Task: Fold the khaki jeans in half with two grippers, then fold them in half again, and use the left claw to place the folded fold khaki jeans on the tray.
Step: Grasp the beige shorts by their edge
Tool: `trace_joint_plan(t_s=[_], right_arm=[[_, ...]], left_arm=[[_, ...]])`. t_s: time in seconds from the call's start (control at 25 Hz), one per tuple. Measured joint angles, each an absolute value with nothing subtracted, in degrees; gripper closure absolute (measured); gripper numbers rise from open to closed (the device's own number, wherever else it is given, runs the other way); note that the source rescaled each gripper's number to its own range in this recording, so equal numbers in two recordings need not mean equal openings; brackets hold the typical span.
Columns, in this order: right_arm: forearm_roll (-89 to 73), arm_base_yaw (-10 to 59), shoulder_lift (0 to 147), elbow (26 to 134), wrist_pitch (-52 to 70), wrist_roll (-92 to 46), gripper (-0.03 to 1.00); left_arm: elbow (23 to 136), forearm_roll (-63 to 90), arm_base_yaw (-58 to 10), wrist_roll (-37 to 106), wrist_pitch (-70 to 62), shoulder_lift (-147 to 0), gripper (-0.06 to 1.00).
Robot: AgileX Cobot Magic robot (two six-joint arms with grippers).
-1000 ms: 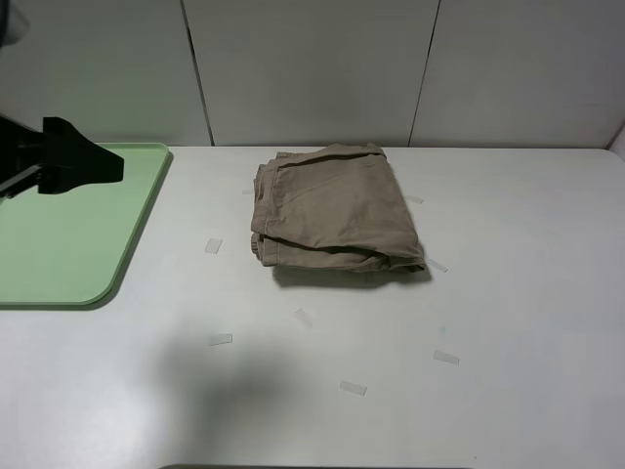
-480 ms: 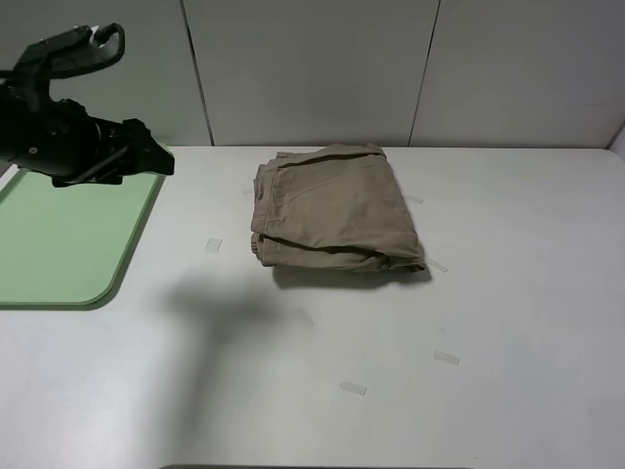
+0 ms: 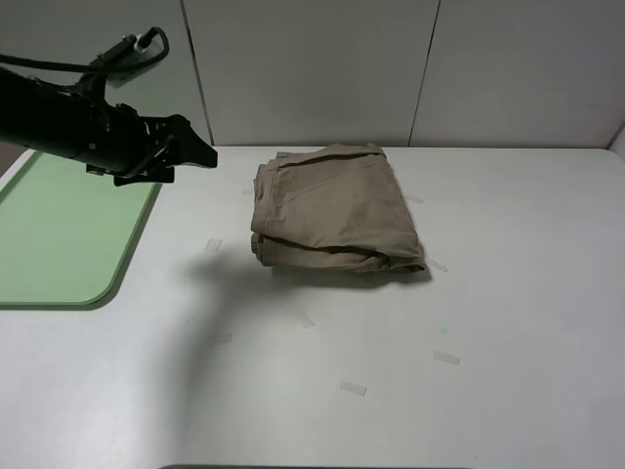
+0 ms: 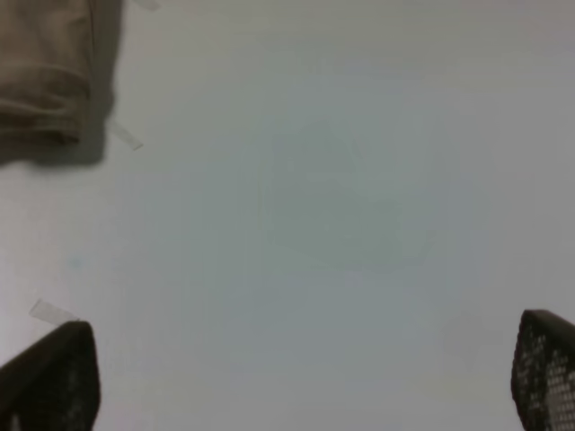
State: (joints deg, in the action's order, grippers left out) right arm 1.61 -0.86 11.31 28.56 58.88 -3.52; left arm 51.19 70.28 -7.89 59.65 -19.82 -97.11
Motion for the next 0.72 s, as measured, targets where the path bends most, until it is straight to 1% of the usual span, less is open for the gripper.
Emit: trace_joint_plan(t_s=[0.28, 0.72], right_arm=[[1.6, -0.9, 11.3, 28.6, 58.9, -3.5, -0.03], [1.6, -0.9, 11.3, 28.6, 58.9, -3.5, -0.03]], left_arm=[[55.7, 71.8, -6.7, 60.9, -23.6, -106.9, 0.08], [61.5, 73.4, -6.1, 60.9, -28.8, -117.0, 0.08]])
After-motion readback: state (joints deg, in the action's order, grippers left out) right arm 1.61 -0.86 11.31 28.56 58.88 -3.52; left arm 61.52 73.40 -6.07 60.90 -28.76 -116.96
